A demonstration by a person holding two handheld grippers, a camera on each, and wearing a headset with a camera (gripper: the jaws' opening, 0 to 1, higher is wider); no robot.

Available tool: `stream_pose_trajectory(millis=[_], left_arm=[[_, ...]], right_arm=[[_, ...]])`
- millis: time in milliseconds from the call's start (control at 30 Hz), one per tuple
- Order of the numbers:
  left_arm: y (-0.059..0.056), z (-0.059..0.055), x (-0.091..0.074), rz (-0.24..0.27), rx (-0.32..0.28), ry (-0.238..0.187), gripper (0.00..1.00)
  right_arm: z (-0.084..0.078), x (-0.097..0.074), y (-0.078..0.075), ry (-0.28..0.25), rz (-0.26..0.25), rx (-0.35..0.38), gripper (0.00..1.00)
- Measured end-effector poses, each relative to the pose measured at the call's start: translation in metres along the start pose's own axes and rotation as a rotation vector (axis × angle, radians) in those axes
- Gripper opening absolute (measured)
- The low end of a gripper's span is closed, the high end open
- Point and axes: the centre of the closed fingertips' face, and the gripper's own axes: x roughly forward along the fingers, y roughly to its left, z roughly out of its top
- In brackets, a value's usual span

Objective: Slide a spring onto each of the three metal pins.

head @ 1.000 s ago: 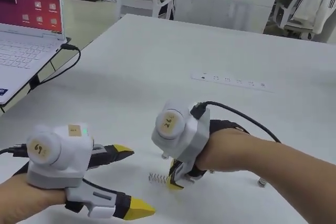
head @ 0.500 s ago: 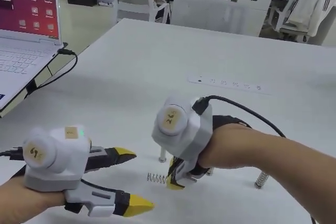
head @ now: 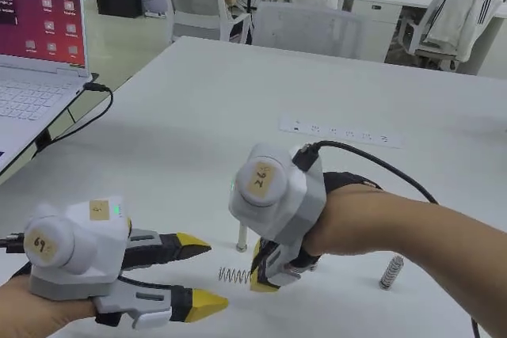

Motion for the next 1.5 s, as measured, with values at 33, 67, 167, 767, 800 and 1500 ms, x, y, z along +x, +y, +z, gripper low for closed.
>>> stream_pose_trajectory(millis=[33, 67, 167, 767, 800, 1500], left_arm=[[-0.001, 0.000, 0.000, -0.003, 0.002, 0.000, 0.36], [-0.002, 0.000, 0.000, -0.006, 0.004, -0.001, 0.34], [-0.003, 0.001, 0.000, -0.011, 0.009, -0.002, 0.32], [-0.010, 0.004, 0.001, -0.044, 0.038, -0.016, 0.12], [-0.010, 0.004, 0.001, -0.046, 0.040, -0.015, 0.11], [-0.014, 0.005, 0.001, -0.066, 0.051, -0.018, 0.03]], right_arm=[[0.000, -0.001, 0.000, -0.001, 0.001, -0.004, 0.08], [0.000, -0.001, 0.001, -0.001, 0.003, -0.005, 0.08], [0.002, -0.003, 0.005, -0.002, 0.011, -0.019, 0.08], [0.006, -0.009, 0.011, -0.004, 0.029, -0.079, 0.08], [0.006, -0.009, 0.011, -0.003, 0.031, -0.084, 0.08], [0.006, -0.008, 0.010, -0.003, 0.025, -0.132, 0.08]])
